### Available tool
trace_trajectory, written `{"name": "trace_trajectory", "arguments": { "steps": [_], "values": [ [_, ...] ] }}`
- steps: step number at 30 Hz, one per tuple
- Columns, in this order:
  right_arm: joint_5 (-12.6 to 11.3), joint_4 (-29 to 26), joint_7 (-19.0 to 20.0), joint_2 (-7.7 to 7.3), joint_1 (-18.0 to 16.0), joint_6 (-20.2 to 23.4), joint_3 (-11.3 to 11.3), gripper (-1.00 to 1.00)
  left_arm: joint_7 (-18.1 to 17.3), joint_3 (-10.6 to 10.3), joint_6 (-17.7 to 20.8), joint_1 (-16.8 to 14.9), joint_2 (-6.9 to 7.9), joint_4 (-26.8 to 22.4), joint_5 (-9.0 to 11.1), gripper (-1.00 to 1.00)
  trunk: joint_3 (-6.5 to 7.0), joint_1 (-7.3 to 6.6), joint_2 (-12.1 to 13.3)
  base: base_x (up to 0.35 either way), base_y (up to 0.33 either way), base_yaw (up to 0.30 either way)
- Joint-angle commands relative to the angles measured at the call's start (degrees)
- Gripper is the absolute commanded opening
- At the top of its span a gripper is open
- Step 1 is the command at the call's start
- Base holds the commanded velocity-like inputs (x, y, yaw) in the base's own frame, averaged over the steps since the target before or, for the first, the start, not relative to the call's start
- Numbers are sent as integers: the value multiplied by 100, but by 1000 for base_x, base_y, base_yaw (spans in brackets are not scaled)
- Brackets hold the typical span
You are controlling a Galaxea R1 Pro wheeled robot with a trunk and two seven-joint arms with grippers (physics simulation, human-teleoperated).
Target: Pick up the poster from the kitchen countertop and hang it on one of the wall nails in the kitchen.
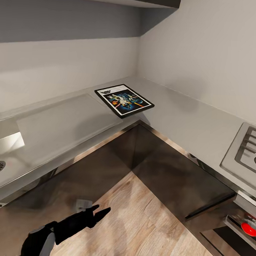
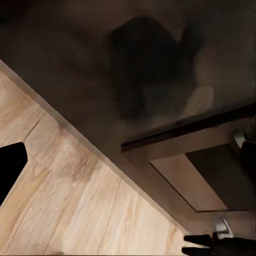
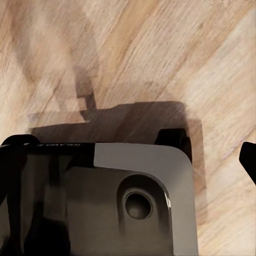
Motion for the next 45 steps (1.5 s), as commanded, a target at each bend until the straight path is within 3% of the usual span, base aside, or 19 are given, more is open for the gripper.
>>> {"name": "trace_trajectory", "arguments": {
  "steps": [1, 4, 5, 6, 7, 9, 12, 14, 20, 25, 26, 28, 30, 31, 32, 33, 35, 37, 45],
  "values": [
    [15, 8, 22, -2, -4, -14, -38, 100, 63, -27, 239, -300, -206, -28, -16, 100, -5, 0, -3, 0, 0, 0],
    [15, 8, 19, -24, -4, -16, -40, 100, 339, -173, 829, -1017, -449, -53, -53, 100, -5, 0, -3, 0, 0, 0],
    [15, 8, 17, -71, -4, -16, -41, 100, 556, -321, 1233, -1598, -542, -50, -58, 100, -5, 0, -3, 0, 0, 0],
    [15, 8, 17, -84, -4, -17, -41, 100, 610, -355, 1329, -1783, -575, -46, -60, 100, -5, 0, -3, 0, 0, 0],
    [15, 8, 19, -94, -4, -17, -41, 100, 654, -382, 1409, -1962, -591, -40, -62, 100, -5, 0, -3, 0, 0, 0],
    [15, 8, 19, -122, -4, -17, -40, 100, 771, -457, 1632, -2748, -591, 34, -73, 100, -5, 0, -3, 0, 0, 0],
    [15, 8, 17, -130, -4, -17, -38, 100, 804, -480, 1699, -3268, -591, 237, -76, 100, -5, 0, -3, 0, 0, 0],
    [15, 8, 17, -133, -4, -17, -40, 100, 824, -486, 1730, -3942, -591, 606, -64, 100, -5, 0, -3, 0, 0, 0],
    [15, 8, 22, -135, -4, -17, -36, 100, 880, -488, 2142, -5068, -591, 867, -46, 100, -5, 0, -3, 0, 0, 0],
    [15, 8, 24, -135, -4, -17, -37, 100, 1076, -474, 2230, -5718, -591, 1097, -50, 100, -5, 0, -3, 0, 0, 0],
    [15, 8, 24, -137, -4, -19, -38, 100, 1179, -471, 2239, -5836, -591, 1193, -50, 100, -5, 0, -3, 0, 0, 0],
    [15, 19, 25, -182, -4, -237, -35, 100, 2119, -464, 2242, -6453, -591, 1975, -45, 100, -5, 0, -3, 0, 0, 0],
    [15, 39, 25, -191, -1, -351, -34, 100, 2568, -463, 2217, -6636, -591, 2335, -33, 100, -5, 0, -3, 0, 0, 0],
    [15, 84, 23, -198, 8, -433, -34, 100, 3017, -456, 2132, -6772, -591, 2645, -24, 100, -5, 0, -3, 0, 0, 0],
    [15, 111, 22, -201, 13, -463, -33, 100, 3243, -445, 2044, -6822, -591, 2776, -21, 100, -5, 0, -3, 0, 0, 0],
    [12, 153, 20, -206, 21, -505, -33, 100, 3688, -393, 1801, -6892, -591, 2982, -18, 100, -5, 0, -3, 0, 0, 0],
    [10, 180, 19, -209, 28, -532, -33, 100, 4132, -311, 1536, -6938, -591, 3137, -14, 100, -5, 0, -3, 0, 0, 0],
    [11, 209, 17, -209, 35, -563, -33, 100, 4851, -132, 1185, -6985, -591, 3332, -5, 100, -5, 0, -3, 0, 0, 0],
    [13, 226, 22, -209, 40, -580, -26, 100, 5347, 16, 956, -7015, -591, 3489, 8, 100, -5, 0, -3, 13, 0, 0]
  ]
}}
